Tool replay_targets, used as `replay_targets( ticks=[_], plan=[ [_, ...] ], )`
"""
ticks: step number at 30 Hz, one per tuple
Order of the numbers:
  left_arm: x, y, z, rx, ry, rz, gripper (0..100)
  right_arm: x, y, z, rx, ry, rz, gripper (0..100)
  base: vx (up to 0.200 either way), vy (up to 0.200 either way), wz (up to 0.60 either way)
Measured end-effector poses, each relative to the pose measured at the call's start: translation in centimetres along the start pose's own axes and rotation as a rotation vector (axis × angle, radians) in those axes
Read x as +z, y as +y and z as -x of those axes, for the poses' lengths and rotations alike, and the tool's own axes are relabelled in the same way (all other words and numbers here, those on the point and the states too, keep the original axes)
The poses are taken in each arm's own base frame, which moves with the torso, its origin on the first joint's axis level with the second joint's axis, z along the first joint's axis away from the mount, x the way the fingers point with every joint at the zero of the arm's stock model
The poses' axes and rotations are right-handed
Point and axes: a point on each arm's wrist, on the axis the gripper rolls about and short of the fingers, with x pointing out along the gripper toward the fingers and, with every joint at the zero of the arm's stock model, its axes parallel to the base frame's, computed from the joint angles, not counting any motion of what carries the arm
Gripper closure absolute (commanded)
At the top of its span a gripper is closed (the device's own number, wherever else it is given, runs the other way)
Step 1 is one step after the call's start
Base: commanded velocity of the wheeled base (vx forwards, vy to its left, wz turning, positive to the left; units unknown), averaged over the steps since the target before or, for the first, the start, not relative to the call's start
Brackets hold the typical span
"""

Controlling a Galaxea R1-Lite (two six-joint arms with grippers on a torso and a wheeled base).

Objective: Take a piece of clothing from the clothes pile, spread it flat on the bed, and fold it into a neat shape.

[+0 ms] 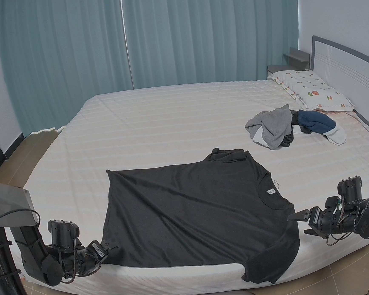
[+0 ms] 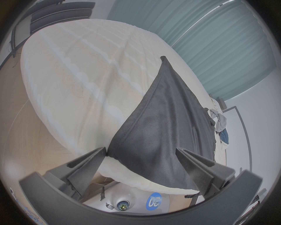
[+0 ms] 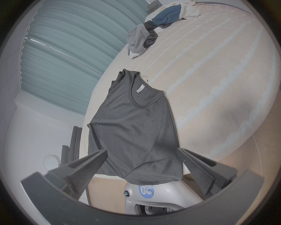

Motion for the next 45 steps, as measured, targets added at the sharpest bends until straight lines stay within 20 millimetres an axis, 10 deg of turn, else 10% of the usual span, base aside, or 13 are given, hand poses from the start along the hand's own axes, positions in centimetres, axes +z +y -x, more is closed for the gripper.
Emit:
replay_targets(
  ticks=[11, 12, 45],
  plan=[
    [0.1, -0.1, -0.2, 0.017, -0.019, -0.014, 0, 0.0, 0.0, 0.0, 0.001, 0.000, 0.001, 0, 0.000, 0.000, 0.00],
    [0.1, -0.1, -0.3, 0.016, -0.021, -0.013, 100, 0.0, 0.0, 0.0, 0.001, 0.000, 0.001, 0, 0.000, 0.000, 0.00],
    [-2.4, 2.1, 2.5, 0.197, 0.004, -0.294, 100, -0.4, 0.2, -0.1, 0.000, 0.015, 0.016, 0, 0.000, 0.000, 0.00]
  ],
)
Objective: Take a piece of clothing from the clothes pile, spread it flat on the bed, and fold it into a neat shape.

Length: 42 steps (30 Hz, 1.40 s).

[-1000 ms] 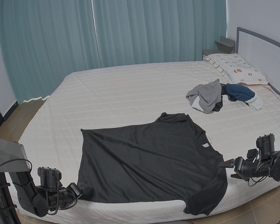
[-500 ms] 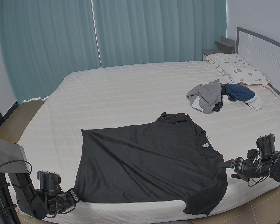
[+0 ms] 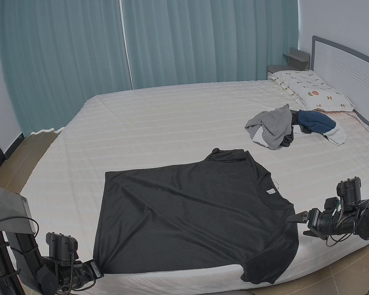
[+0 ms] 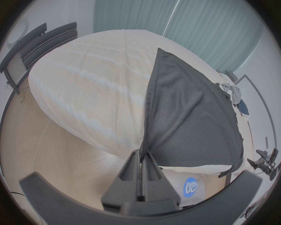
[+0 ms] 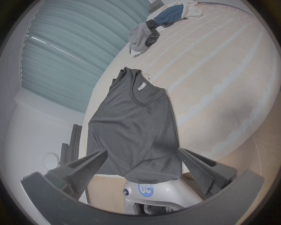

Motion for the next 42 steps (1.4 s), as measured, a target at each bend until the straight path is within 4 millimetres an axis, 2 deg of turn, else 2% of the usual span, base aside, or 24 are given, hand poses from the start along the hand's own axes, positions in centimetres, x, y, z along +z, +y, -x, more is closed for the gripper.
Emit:
replay_targets(
  ticks=[17, 42],
  plan=[
    [-2.0, 0.4, 1.2, 0.060, 0.050, -0.124, 100, -0.3, -0.3, -0.8, -0.016, 0.021, 0.000, 0, 0.000, 0.000, 0.00],
    [-1.3, 0.2, 1.0, 0.045, 0.010, -0.102, 100, -0.8, -1.0, -3.0, -0.108, 0.027, 0.036, 0, 0.000, 0.000, 0.00]
  ],
)
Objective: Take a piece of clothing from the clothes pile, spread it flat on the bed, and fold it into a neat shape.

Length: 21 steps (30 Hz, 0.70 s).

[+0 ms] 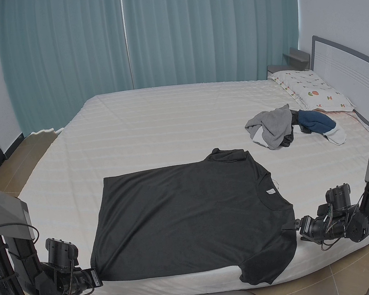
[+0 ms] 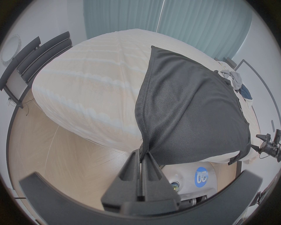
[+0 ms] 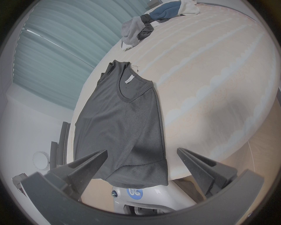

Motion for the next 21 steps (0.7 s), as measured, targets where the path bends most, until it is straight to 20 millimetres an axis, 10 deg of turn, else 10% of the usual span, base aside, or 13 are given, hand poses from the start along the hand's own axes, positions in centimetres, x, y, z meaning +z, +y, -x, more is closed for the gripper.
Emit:
replay_targets(
  ticks=[7, 8, 21],
  plan=[
    [0.0, 0.0, 0.0, -0.001, -0.001, -0.001, 100, 0.1, 0.0, -1.3, -0.032, -0.050, 0.026, 0, 0.000, 0.000, 0.00],
    [0.0, 0.0, 0.0, -0.001, -0.001, -0.001, 100, 0.2, 0.0, -1.5, -0.027, -0.065, 0.031, 100, 0.000, 0.000, 0.00],
    [0.2, 0.0, 0.1, -0.004, -0.011, 0.000, 100, 0.4, -0.2, -2.6, -0.019, -0.093, 0.040, 100, 0.000, 0.000, 0.00]
  ],
)
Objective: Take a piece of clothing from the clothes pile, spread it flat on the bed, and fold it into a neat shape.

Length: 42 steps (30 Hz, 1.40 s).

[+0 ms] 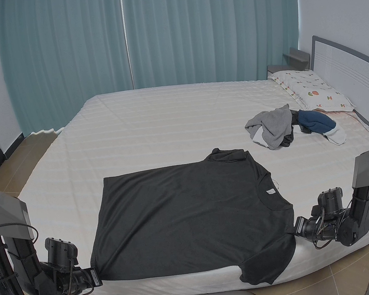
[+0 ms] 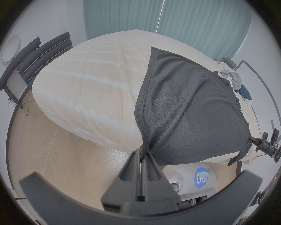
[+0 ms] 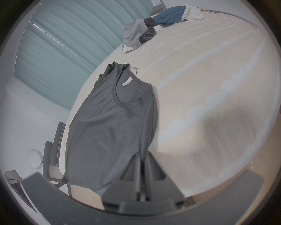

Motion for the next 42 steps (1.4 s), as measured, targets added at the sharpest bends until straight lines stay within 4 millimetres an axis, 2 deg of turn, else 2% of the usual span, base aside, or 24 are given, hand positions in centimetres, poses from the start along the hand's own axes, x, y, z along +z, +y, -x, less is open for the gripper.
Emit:
replay_targets(
  ticks=[10, 17, 22, 23, 29, 34, 42],
  plan=[
    [0.6, -0.2, 0.0, -0.019, -0.048, 0.016, 100, 2.1, 0.9, -1.0, 0.047, -0.076, 0.013, 100, 0.000, 0.000, 0.00],
    [0.8, -0.2, 0.0, -0.024, -0.065, 0.022, 100, 4.0, 2.1, -2.7, 0.093, -0.128, 0.034, 100, 0.000, 0.000, 0.00],
    [0.8, -0.2, 0.0, -0.024, -0.065, 0.023, 100, 4.4, 2.5, -3.9, 0.101, -0.130, 0.043, 100, 0.000, 0.000, 0.00],
    [0.8, -0.2, 0.0, -0.024, -0.064, 0.023, 100, 4.4, 2.5, -4.1, 0.101, -0.130, 0.044, 0, 0.000, 0.000, 0.00],
    [0.8, -0.2, -0.1, -0.023, -0.061, 0.023, 100, 4.4, 2.3, -4.7, 0.117, -0.131, 0.048, 0, 0.000, 0.000, 0.00],
    [0.8, -0.2, -0.1, -0.022, -0.058, 0.022, 100, 4.4, 1.7, -4.1, 0.148, -0.150, 0.043, 0, 0.000, 0.000, 0.00],
    [0.8, -0.2, 0.0, -0.023, -0.064, 0.023, 100, 2.6, 0.1, -0.8, 0.192, -0.050, 0.051, 0, 0.000, 0.000, 0.00]
  ],
)
